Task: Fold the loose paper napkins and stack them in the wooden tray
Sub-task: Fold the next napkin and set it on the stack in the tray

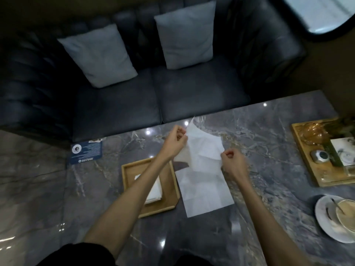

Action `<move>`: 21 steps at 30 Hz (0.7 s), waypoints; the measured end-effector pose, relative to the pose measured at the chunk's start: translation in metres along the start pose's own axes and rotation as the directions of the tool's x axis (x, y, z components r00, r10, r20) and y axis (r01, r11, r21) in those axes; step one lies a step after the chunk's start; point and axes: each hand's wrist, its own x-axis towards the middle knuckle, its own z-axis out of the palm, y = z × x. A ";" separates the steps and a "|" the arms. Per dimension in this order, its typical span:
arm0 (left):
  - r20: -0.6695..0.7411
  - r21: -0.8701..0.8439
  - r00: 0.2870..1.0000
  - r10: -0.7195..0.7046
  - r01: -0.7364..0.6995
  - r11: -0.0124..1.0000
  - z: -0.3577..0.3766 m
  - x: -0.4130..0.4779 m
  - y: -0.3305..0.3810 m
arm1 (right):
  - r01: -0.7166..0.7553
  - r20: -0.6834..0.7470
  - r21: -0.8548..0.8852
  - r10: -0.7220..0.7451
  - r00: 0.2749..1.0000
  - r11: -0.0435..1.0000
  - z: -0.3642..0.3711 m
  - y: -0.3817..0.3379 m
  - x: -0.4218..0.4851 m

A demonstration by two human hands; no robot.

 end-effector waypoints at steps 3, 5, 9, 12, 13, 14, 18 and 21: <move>0.049 0.108 0.969 0.242 -0.246 0.963 -0.069 -0.035 0.051 | 0.160 0.056 0.043 -0.162 0.985 0.986 -0.011 -0.043 -0.037; 0.123 0.228 0.929 0.349 -0.368 0.901 -0.120 -0.064 0.091 | 0.360 0.075 0.119 -0.370 0.926 0.925 -0.019 -0.090 -0.057; 0.208 0.424 0.853 0.478 -0.520 0.742 -0.220 -0.141 0.175 | 0.585 0.224 0.295 -0.650 0.727 0.756 -0.030 -0.211 -0.111; 0.190 0.472 0.815 0.547 -0.565 0.677 -0.290 -0.195 0.227 | 0.604 0.271 0.495 -0.771 0.576 0.625 -0.038 -0.298 -0.169; 0.174 0.441 0.810 0.560 -0.573 0.691 -0.311 -0.210 0.242 | 0.614 0.265 0.527 -0.800 0.538 0.587 -0.041 -0.319 -0.187; 0.169 0.403 0.801 0.574 -0.588 0.701 -0.332 -0.223 0.254 | 0.634 0.244 0.544 -0.827 0.507 0.549 -0.042 -0.338 -0.203; 0.131 0.268 0.766 0.630 -0.639 0.721 -0.395 -0.257 0.273 | 0.504 0.245 0.726 -0.860 0.447 0.468 -0.041 -0.389 -0.249; 0.147 0.175 0.770 0.621 -0.639 0.749 -0.419 -0.264 0.266 | 0.372 0.376 0.756 -0.823 0.426 0.538 -0.035 -0.406 -0.271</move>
